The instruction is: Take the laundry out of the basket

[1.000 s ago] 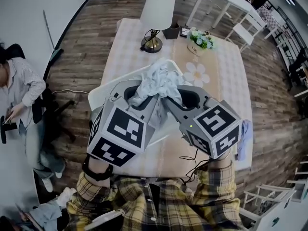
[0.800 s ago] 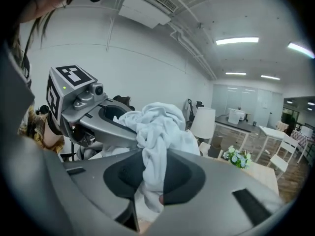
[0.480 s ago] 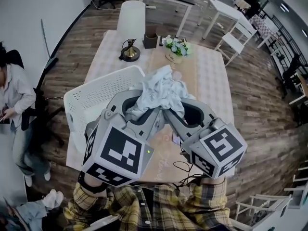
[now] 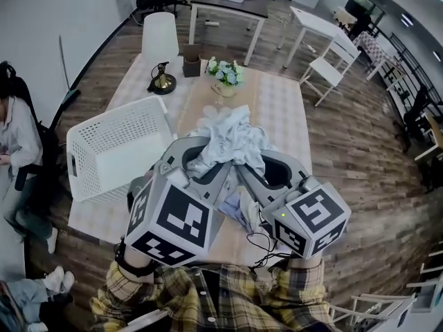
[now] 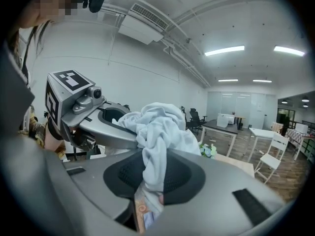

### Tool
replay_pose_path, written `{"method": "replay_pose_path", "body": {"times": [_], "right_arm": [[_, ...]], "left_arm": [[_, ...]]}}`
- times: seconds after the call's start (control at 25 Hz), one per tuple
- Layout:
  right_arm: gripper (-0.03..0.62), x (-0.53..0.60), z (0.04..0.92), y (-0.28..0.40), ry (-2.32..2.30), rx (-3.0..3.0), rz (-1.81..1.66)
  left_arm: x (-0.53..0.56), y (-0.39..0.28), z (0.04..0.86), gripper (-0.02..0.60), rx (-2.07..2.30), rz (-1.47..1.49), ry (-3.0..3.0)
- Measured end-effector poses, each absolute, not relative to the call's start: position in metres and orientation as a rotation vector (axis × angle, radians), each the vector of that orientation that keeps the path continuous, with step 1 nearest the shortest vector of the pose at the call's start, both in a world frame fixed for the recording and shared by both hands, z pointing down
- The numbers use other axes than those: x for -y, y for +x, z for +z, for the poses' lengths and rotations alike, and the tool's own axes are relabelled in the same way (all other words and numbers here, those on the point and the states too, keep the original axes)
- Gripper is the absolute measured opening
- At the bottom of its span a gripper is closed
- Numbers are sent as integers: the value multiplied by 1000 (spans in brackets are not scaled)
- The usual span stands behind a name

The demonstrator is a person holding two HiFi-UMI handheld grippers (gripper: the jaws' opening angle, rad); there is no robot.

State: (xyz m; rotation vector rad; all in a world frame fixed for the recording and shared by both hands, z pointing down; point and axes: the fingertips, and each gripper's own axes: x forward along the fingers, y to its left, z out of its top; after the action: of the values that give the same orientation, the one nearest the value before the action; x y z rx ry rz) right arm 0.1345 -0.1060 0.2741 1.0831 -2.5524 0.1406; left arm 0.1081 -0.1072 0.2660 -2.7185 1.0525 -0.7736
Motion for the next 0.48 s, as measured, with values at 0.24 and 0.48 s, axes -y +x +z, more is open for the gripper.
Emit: {"method": "replay_pose_path", "body": {"times": [0.24, 0.48], "right_arm": [[110, 87, 295, 185, 1048, 2530, 193], [112, 67, 337, 219, 1024, 2494, 299]], "left_arm": [[89, 158, 286, 110, -1060, -800, -2781], [71, 192, 328, 112, -1000, -885, -2862]]}}
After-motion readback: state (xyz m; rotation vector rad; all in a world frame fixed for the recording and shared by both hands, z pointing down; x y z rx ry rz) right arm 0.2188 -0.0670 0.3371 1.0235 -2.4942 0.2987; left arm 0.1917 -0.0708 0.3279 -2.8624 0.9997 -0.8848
